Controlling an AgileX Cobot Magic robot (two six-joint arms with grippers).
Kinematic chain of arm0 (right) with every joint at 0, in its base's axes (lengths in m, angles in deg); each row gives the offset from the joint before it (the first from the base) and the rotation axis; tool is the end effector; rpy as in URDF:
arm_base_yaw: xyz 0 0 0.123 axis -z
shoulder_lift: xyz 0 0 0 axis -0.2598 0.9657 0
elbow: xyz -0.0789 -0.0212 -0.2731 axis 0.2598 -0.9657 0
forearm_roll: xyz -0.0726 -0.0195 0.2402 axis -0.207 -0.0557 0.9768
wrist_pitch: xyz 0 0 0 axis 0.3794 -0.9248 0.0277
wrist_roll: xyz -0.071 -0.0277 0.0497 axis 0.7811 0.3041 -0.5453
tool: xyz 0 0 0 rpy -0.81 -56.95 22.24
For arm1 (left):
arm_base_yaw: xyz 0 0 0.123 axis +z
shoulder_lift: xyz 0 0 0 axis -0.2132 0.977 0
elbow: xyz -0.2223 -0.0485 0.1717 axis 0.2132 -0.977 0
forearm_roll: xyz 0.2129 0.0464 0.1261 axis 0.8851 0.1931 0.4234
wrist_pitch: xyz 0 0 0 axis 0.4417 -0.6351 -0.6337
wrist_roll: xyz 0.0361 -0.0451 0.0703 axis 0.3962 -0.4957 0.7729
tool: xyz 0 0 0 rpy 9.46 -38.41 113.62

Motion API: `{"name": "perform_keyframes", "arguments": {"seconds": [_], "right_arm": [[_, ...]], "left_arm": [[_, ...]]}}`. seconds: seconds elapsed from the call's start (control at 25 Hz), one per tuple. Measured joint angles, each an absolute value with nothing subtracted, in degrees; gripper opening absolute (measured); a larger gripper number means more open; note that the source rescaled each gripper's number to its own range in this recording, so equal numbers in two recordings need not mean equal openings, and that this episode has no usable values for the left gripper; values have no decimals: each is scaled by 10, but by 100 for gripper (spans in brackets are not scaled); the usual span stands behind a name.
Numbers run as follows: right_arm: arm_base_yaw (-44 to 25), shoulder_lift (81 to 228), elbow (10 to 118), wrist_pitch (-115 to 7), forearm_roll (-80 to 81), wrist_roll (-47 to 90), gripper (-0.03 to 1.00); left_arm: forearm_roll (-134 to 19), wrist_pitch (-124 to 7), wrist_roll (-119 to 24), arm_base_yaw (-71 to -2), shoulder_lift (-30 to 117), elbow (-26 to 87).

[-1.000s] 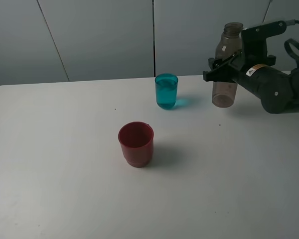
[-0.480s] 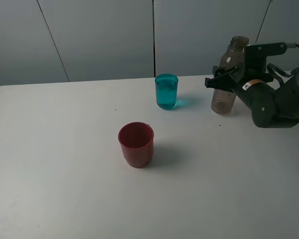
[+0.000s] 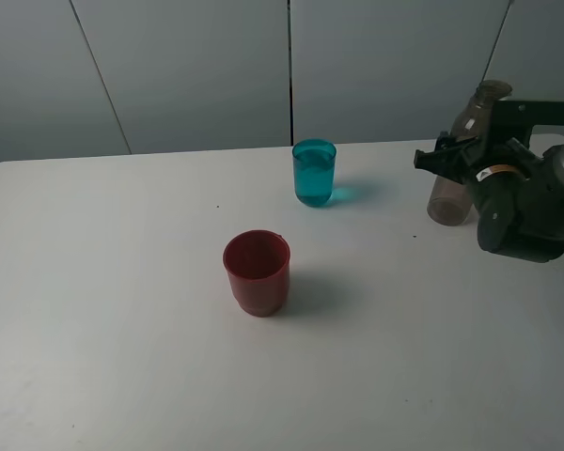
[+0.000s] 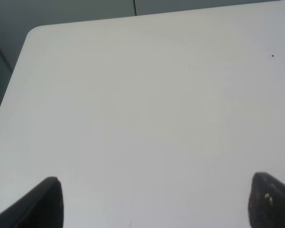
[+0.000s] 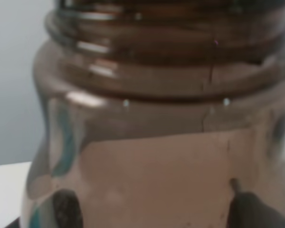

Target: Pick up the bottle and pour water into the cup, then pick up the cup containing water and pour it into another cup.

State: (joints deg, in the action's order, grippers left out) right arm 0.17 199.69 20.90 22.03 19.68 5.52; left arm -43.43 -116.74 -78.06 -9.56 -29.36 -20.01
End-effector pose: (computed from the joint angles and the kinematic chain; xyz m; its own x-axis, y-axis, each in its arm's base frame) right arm 0.3286 0.0480 0.0964 -0.1913 0.0239 -0.9812 0.1775 0.9841 -0.0107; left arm -0.0077 0.0009 0.2782 -0.4710 0.0407 -0.8812 -0.0313 0.9975 0.0627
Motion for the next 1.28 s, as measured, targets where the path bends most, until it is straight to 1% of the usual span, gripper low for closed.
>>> {"name": "perform_keyframes", "arguments": {"seconds": [0.32,0.36,0.4,0.44,0.48,0.52,0.56,0.6,0.96,1.08,1.2,1.28], "right_arm": [[2,2000,209,229,189,55,0],[2,2000,209,229,189,55,9],[2,2000,208,229,189,55,36],[2,2000,208,227,189,57,71],[2,2000,208,225,189,60,88],[2,2000,208,225,189,63,94],[2,1998,206,225,189,68,97],[2,1993,202,227,189,69,99],[2,1884,193,229,189,98,99],[2,1826,192,185,163,106,99],[2,1769,192,106,105,99,99],[2,1734,191,43,52,67,99]], "left_arm": [[-434,-1167,-781,-96,-294,-200],[-434,-1167,-781,-96,-294,-200],[-434,-1167,-779,-96,-294,-200],[-434,-1167,-779,-96,-294,-200],[-434,-1167,-779,-96,-294,-200],[-434,-1167,-779,-96,-294,-200],[-434,-1167,-779,-96,-294,-200],[-434,-1167,-779,-96,-294,-200],[-434,-1167,-779,-96,-294,-200],[-434,-1167,-779,-96,-294,-200],[-434,-1167,-779,-96,-294,-200],[-434,-1167,-779,-96,-294,-200]]}}
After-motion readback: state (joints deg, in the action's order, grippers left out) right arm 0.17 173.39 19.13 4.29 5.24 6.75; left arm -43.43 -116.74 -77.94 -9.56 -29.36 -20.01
